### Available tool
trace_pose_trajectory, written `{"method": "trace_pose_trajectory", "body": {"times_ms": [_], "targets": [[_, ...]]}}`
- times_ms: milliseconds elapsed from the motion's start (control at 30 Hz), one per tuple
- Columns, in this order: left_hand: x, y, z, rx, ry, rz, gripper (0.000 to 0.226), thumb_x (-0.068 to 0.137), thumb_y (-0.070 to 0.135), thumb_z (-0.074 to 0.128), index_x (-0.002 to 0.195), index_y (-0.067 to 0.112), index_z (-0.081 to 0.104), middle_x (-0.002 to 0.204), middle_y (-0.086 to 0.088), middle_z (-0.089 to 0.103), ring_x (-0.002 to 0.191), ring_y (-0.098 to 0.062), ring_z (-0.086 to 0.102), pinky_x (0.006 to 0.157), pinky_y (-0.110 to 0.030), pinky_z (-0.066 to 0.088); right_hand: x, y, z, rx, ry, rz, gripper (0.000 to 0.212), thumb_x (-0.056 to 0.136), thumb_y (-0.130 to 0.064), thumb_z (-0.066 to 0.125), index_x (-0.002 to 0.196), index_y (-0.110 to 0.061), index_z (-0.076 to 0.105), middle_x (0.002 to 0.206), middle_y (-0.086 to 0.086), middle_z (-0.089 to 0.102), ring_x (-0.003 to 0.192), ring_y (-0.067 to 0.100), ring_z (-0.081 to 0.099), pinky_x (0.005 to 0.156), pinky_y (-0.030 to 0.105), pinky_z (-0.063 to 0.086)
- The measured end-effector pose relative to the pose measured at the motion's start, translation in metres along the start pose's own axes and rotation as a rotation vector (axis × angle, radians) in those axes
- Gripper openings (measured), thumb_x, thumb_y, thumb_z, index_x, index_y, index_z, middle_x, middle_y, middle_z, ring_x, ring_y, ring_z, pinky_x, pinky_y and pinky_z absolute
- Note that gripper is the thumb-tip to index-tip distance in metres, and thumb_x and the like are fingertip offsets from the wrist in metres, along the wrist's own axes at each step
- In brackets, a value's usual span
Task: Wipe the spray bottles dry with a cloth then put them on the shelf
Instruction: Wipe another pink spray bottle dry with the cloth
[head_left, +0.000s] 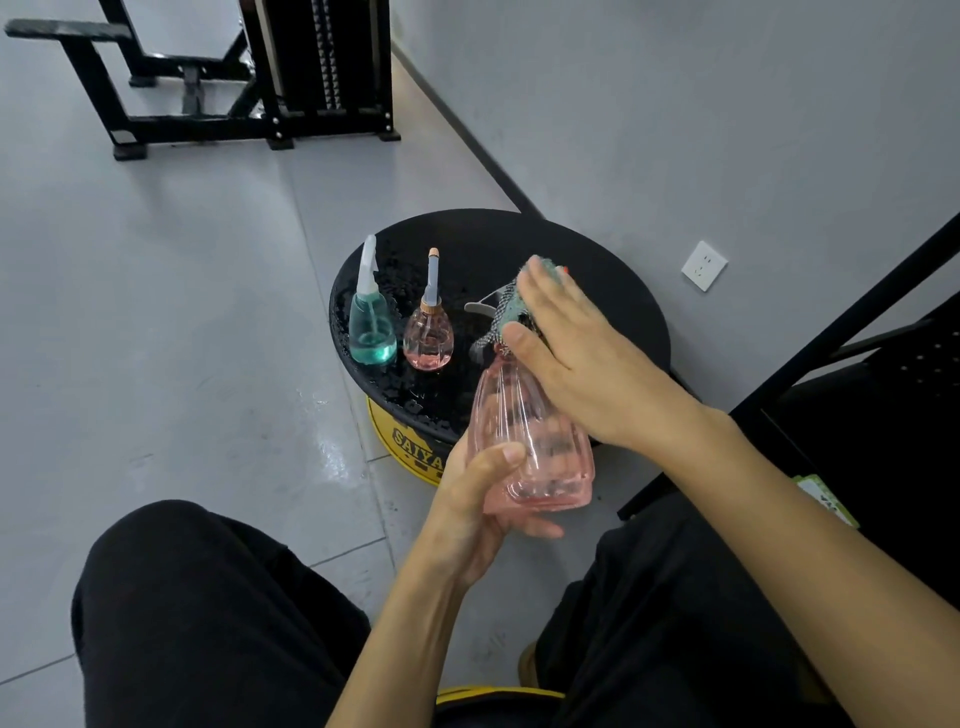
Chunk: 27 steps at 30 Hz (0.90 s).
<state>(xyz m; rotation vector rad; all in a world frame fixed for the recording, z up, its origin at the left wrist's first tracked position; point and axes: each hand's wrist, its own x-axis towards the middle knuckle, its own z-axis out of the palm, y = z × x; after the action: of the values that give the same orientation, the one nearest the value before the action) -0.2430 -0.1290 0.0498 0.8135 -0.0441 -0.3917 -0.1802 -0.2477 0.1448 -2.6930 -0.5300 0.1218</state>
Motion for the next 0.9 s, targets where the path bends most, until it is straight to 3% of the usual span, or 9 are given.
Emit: {"method": "trace_pose_trajectory", "body": {"times_ms": [133,233,300,367,467,633,767,900], "targets": [[0.0,-0.003,0.001,0.008,-0.009,0.02,0.088,0.051,0.047,0.087,0.126,0.015,0.054,0.107,-0.011,0.072,0.085,-0.032,0.072,0.045,-0.032,0.057,-0.001,-0.009,0.007,-0.017,0.006,0.056,0.081,0.091,-0.063,0.016,0.153,-0.016,-0.005,0.16,-0.003,-0.015,0.145,0.009,-0.019,0.116,0.028,-0.007],[-0.001,-0.003,-0.003,0.002,0.011,0.014,0.084,0.051,0.043,0.084,0.126,0.017,0.055,0.103,-0.012,0.072,0.085,-0.032,0.072,0.043,-0.031,0.056,-0.007,-0.014,0.008,-0.051,-0.024,-0.093,0.08,0.088,-0.063,0.013,0.154,-0.018,0.007,0.161,-0.006,-0.004,0.146,0.005,-0.013,0.121,0.032,-0.001],[-0.001,-0.002,-0.004,-0.003,0.002,0.021,0.078,0.052,0.04,0.083,0.123,0.018,0.058,0.099,-0.011,0.074,0.08,-0.029,0.073,0.042,-0.031,0.056,-0.009,-0.012,0.002,-0.025,-0.046,-0.159,0.074,0.09,-0.058,0.015,0.152,-0.019,0.018,0.16,-0.01,0.005,0.145,0.0,-0.007,0.12,0.027,0.0],[-0.002,0.0,-0.002,-0.01,-0.007,0.008,0.094,0.046,0.044,0.088,0.127,0.01,0.055,0.099,-0.011,0.074,0.078,-0.027,0.073,0.042,-0.031,0.056,-0.006,-0.006,-0.004,-0.006,-0.049,-0.163,0.072,0.09,-0.056,0.015,0.152,-0.02,0.02,0.16,-0.01,0.008,0.145,0.0,-0.003,0.12,0.025,0.002],[-0.001,-0.001,0.002,-0.006,0.002,-0.008,0.117,0.038,0.052,0.091,0.133,0.001,0.045,0.103,-0.012,0.072,0.079,-0.026,0.072,0.043,-0.031,0.056,0.003,0.003,-0.01,-0.008,-0.048,-0.069,0.079,0.086,-0.061,0.012,0.153,-0.019,0.008,0.161,-0.006,-0.001,0.146,0.004,-0.008,0.121,0.03,0.0],[-0.001,-0.002,-0.002,0.002,0.014,0.011,0.108,0.042,0.054,0.089,0.129,0.005,0.049,0.098,-0.01,0.073,0.079,-0.026,0.072,0.043,-0.031,0.056,-0.005,-0.005,-0.003,0.023,-0.062,-0.101,0.079,0.085,-0.062,0.015,0.153,-0.02,0.012,0.161,-0.01,0.001,0.145,0.001,-0.007,0.118,0.022,-0.002],[-0.002,0.003,-0.003,0.026,0.031,0.004,0.118,0.04,0.055,0.089,0.132,-0.004,0.043,0.093,-0.011,0.074,0.075,-0.027,0.073,0.042,-0.03,0.056,-0.022,-0.012,-0.009,0.066,-0.059,-0.191,0.066,0.093,-0.054,0.019,0.151,-0.023,0.025,0.158,-0.015,0.016,0.143,-0.007,0.002,0.117,0.016,0.003],[-0.003,0.004,0.0,0.034,-0.004,0.017,0.116,0.041,0.054,0.089,0.133,0.001,0.043,0.097,-0.008,0.074,0.076,-0.024,0.072,0.043,-0.031,0.057,-0.011,0.0,-0.014,-0.047,-0.009,-0.223,0.065,0.098,-0.058,0.02,0.151,-0.022,0.026,0.159,-0.011,0.018,0.146,0.0,0.005,0.121,0.029,0.009]]}}
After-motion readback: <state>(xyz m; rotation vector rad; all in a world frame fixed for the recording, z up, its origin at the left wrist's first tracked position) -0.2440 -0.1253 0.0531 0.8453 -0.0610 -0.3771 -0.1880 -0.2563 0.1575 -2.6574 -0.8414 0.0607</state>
